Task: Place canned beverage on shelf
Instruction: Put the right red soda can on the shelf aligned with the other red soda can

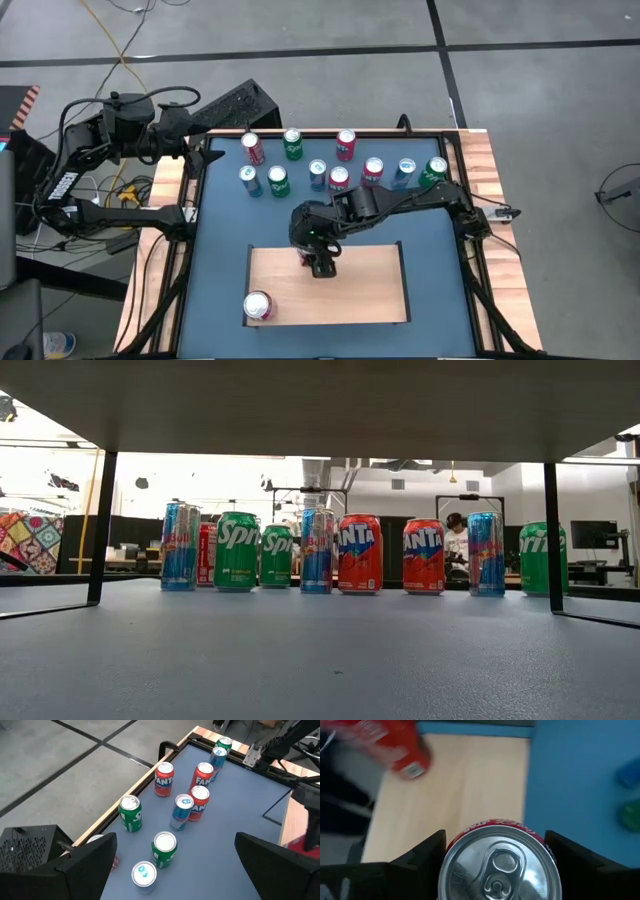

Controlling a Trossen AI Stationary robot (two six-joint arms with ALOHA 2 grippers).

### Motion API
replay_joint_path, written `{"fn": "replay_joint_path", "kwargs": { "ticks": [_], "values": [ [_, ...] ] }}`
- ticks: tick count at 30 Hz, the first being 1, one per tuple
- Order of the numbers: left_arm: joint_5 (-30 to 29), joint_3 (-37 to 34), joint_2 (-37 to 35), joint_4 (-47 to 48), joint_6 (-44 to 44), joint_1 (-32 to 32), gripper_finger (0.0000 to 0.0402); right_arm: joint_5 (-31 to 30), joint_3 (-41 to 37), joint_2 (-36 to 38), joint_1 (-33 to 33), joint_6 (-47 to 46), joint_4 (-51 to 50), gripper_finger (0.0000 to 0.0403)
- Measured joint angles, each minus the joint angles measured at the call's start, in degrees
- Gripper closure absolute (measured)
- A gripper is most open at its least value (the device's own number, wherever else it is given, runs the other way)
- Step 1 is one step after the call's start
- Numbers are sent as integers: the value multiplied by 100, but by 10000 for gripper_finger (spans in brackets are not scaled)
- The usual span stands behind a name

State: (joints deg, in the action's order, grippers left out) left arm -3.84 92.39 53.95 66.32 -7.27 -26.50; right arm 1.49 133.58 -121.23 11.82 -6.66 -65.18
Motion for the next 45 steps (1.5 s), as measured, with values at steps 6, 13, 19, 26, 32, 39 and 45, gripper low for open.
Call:
{"fn": "replay_joint_path", "kwargs": {
  "ticks": [6, 13, 19, 26, 32, 39, 45],
  "values": [
    [0, 0, 0, 0, -7, 0, 10, -648, -4, -7, 157, -659, 203, 116],
    [2, 0, 0, -1, -64, 0, 10, -916, -4, -7, 403, -1095, 573, 116],
    [5, -1, 0, -1, -143, 1, 10, -938, -3, -222, 430, -1297, 911, 117],
    [50, 1, -2, 18, -152, 2, 10, -864, 42, -361, 412, -1318, 1157, 117],
    [50, 1, -2, 17, -152, 2, 10, -776, 42, -363, 423, -1324, 1208, 116],
    [48, 1, 0, 20, -151, 2, 10, -266, 37, -376, 432, -1145, 1420, 89],
    [48, 1, 0, 20, -151, 2, 10, -277, 35, -376, 467, -1139, 1614, 60]
  ]
}}
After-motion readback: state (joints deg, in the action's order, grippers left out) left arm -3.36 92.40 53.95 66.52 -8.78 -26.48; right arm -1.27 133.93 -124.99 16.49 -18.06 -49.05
